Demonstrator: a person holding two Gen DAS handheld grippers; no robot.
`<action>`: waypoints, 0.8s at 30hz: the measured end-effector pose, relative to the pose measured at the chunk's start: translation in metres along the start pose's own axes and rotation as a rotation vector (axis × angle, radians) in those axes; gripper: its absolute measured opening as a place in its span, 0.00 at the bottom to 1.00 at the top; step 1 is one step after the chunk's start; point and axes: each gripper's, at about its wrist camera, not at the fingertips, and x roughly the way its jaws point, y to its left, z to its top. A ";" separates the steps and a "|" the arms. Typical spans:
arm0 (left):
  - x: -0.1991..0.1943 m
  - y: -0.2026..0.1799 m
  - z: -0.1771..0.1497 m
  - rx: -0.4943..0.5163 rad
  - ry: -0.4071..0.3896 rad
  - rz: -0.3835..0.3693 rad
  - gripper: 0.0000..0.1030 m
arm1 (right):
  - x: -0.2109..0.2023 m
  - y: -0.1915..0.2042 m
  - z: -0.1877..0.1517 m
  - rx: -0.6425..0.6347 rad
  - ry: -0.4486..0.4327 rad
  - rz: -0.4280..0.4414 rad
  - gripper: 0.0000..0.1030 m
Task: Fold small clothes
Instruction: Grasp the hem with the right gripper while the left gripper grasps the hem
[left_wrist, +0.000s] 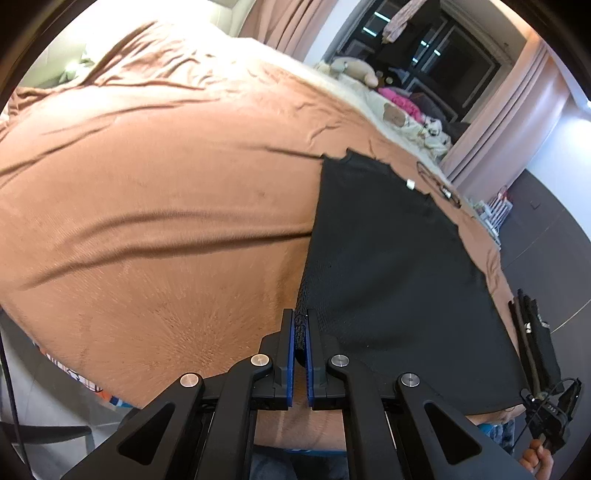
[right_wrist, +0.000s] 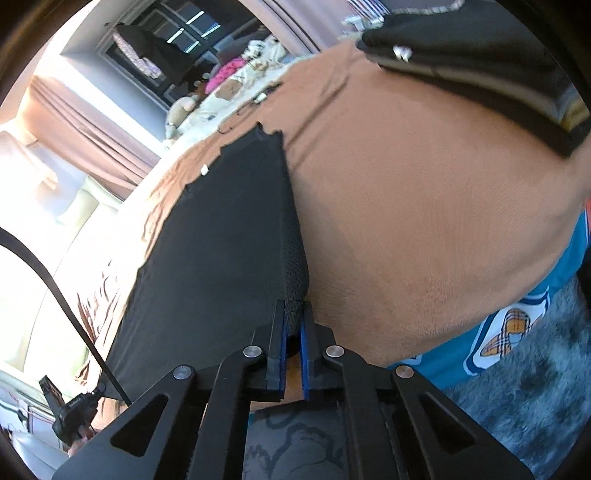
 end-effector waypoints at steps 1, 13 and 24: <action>-0.004 -0.001 0.001 -0.002 -0.008 -0.005 0.04 | -0.003 0.001 -0.003 -0.007 -0.008 0.003 0.02; -0.072 0.000 -0.001 -0.022 -0.096 -0.073 0.04 | -0.052 0.001 -0.033 -0.071 -0.098 0.060 0.02; -0.134 -0.001 -0.020 -0.020 -0.176 -0.115 0.04 | -0.094 -0.008 -0.070 -0.119 -0.163 0.113 0.02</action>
